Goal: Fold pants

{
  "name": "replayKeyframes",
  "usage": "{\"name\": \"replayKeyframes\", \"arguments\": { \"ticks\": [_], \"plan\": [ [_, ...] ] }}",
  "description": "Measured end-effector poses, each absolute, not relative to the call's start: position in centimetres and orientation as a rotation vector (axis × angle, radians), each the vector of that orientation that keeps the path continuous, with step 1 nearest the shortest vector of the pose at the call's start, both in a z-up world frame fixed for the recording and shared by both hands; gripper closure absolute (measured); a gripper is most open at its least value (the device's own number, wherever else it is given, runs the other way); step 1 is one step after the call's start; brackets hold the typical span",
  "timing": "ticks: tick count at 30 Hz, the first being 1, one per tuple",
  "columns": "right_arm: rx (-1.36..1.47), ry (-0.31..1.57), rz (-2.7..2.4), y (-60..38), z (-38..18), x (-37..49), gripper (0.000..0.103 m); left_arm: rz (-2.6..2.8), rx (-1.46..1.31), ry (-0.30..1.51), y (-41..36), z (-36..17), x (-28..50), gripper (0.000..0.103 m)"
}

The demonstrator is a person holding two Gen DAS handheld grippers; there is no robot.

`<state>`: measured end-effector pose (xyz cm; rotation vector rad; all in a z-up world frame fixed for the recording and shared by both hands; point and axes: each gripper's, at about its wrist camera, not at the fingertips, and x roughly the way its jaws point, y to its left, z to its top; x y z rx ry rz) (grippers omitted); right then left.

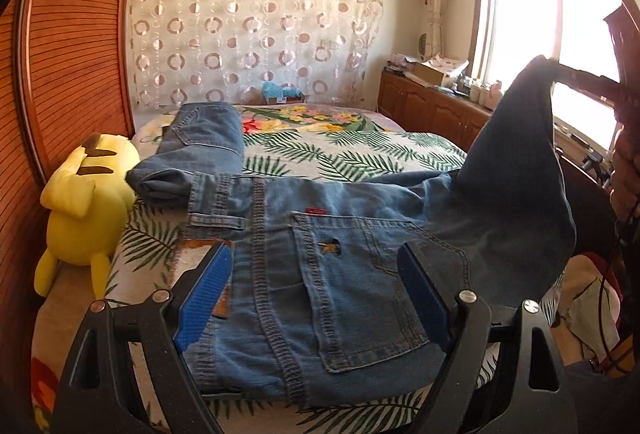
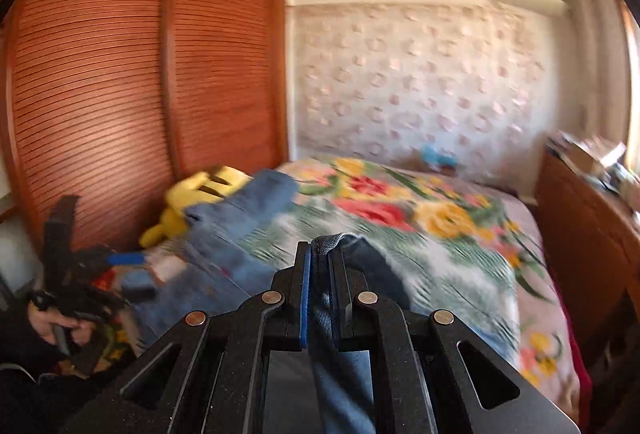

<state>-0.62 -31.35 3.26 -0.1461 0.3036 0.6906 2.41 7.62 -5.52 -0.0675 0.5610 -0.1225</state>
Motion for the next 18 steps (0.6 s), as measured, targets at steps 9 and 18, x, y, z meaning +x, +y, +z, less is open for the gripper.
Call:
{"name": "replayKeyframes", "arguments": {
  "ticks": [9, 18],
  "plan": [
    [-0.239, 0.37, 0.793, -27.0, 1.7, 2.1, 0.09, -0.103, -0.094, 0.56, 9.3, -5.9, 2.2, 0.018],
    [-0.213, 0.391, 0.706, -25.2, 2.9, 2.0, 0.064, -0.136, -0.1, 0.586, 8.2, -6.9, 3.1, 0.018]
  ]
}}
